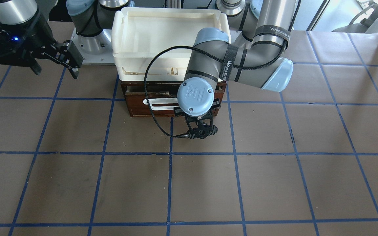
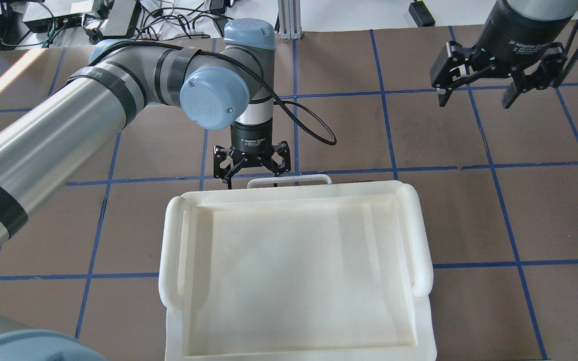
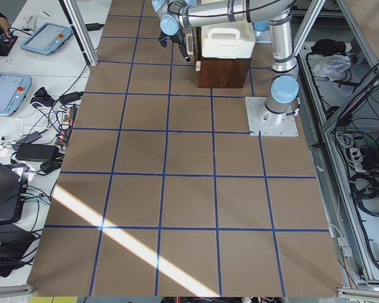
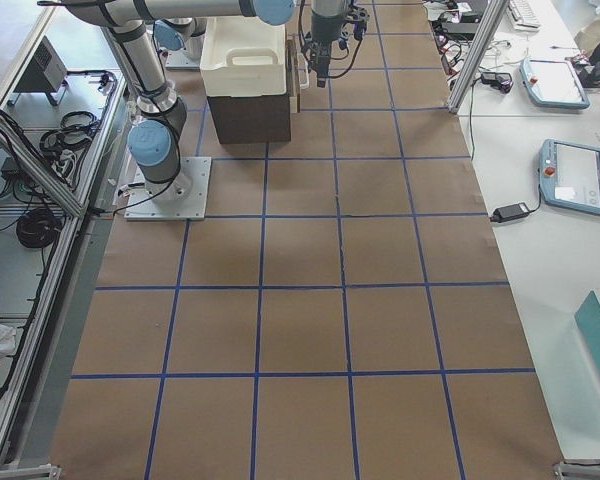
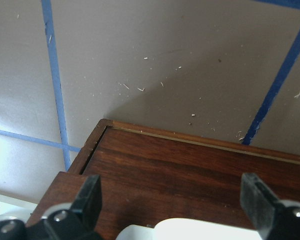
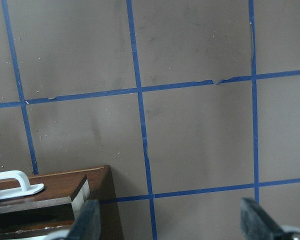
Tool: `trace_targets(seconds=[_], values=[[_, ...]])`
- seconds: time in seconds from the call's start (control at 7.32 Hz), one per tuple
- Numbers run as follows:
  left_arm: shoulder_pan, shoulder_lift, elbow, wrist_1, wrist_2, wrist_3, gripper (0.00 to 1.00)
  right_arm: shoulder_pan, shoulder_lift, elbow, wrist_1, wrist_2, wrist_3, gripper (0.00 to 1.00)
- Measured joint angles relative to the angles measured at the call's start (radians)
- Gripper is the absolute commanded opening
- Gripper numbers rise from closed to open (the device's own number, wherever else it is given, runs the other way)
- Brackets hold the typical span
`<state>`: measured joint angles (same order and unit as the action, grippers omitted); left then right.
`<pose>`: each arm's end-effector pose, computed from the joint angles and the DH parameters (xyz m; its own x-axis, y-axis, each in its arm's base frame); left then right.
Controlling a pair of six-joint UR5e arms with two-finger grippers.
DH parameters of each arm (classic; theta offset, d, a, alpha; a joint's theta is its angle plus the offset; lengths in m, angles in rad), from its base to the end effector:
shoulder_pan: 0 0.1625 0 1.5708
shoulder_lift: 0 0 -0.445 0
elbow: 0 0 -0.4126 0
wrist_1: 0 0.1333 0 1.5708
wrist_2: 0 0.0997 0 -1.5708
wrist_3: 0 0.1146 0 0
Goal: Put scissors in drawer and close it
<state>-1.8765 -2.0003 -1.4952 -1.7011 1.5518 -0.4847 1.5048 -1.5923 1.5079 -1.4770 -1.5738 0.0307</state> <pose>-0.3120 -0.5383 0.2763 -0.9701 -0.1345 -0.2020 -0.2098 0.8831 0.4197 0.0997 -0.5079 0.5266 -0.9953 0.0965 0.0033 0.0965 0.9953 0.0093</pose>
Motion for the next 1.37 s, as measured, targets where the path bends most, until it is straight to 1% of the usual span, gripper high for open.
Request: trace_targets(seconds=[0.27, 1.37], values=[[0.000, 0.000, 0.000, -0.032, 0.000, 0.000, 1.00, 0.000, -0.001, 0.000, 0.000, 0.007, 0.002, 1.00], [0.000, 0.007, 0.000, -0.061, 0.003, 0.003, 1.00, 0.000, -0.002, 0.001, 0.000, 0.009, 0.000, 1.00]])
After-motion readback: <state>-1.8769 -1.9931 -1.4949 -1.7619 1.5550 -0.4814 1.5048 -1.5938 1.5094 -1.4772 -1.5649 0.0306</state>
